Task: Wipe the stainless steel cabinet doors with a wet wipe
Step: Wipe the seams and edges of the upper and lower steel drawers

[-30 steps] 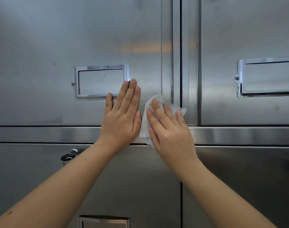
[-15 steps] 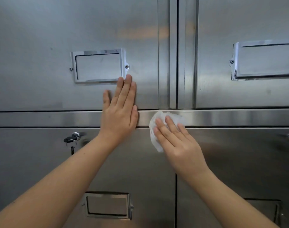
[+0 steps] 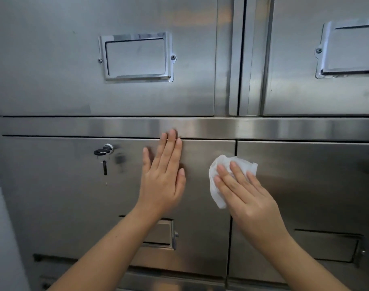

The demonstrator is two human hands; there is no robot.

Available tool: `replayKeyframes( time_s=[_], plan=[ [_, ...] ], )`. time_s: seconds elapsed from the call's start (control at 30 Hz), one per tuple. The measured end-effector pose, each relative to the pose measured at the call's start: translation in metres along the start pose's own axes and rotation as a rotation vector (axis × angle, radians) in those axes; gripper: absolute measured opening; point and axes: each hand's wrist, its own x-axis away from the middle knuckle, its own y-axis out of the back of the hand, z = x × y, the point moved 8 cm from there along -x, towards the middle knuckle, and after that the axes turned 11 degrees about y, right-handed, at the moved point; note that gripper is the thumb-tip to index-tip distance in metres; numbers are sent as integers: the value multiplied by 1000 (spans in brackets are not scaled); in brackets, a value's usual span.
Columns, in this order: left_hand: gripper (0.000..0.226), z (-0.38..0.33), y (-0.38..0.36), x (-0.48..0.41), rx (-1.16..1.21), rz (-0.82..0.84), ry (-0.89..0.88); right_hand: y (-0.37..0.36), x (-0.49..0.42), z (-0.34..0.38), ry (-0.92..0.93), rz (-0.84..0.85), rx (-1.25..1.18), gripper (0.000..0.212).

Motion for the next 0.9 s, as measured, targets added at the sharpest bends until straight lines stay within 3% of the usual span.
replayKeyframes(
  time_s=[0.43,0.9],
  plan=[
    [58,19,12,92,-64,221,111,-15,25,49,-22,93,-134,38],
    [59,22,15,198,-135,422,241,-45,123,118,-51,260,-441,35]
  ],
)
